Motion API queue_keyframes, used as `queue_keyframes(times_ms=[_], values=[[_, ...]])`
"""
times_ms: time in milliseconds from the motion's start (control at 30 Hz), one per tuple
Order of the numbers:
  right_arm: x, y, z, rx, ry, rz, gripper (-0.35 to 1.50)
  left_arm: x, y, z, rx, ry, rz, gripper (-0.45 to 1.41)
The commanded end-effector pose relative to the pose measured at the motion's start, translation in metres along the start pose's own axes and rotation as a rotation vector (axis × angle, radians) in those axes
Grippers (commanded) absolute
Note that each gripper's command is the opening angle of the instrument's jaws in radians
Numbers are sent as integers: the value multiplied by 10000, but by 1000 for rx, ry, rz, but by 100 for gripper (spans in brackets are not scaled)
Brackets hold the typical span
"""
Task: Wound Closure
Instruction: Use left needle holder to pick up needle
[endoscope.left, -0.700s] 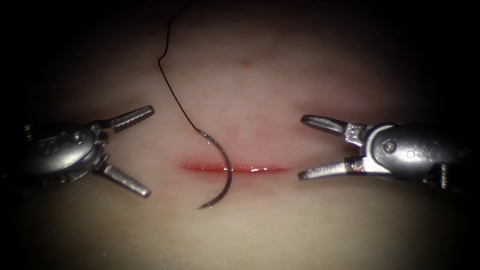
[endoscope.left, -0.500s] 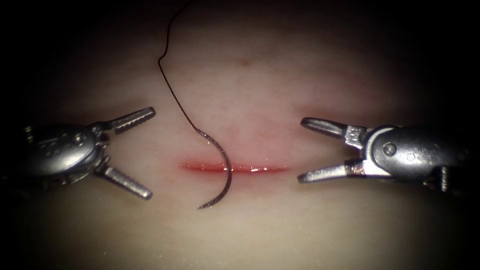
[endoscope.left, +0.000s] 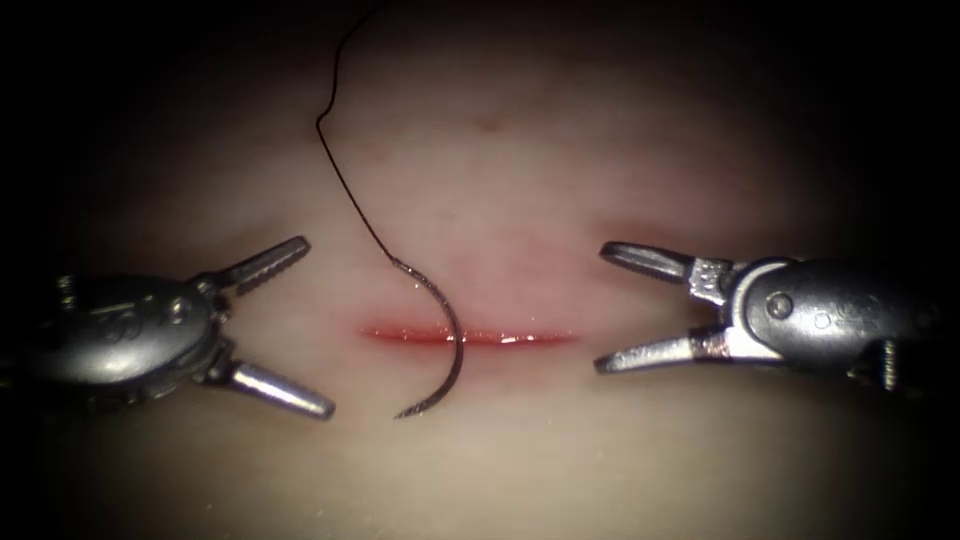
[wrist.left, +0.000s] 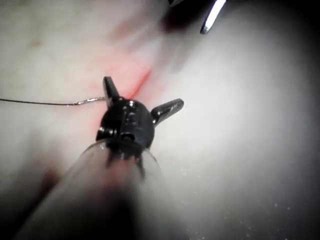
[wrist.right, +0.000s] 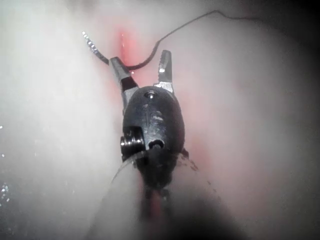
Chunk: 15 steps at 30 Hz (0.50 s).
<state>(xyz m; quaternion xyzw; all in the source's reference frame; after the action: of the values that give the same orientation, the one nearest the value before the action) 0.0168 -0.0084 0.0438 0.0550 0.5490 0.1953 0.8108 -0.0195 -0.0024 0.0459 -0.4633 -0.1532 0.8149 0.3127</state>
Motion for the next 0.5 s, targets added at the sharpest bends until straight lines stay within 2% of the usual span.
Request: queue_keyframes(times_ms=[33,167,300,400,500], values=[[-2,-2,8,2,1,3,99,-3,5,10,-1,-11,-24,84],[3,-3,9,5,-8,19,99,-2,12,23,20,-86,-79,84],[5,-5,12,18,-37,25,105,0,9,40,75,-285,-92,84],[5,-5,13,27,-55,24,114,1,6,50,110,-374,-88,82],[5,-5,13,27,-56,25,114,4,3,59,125,-394,-125,81]])
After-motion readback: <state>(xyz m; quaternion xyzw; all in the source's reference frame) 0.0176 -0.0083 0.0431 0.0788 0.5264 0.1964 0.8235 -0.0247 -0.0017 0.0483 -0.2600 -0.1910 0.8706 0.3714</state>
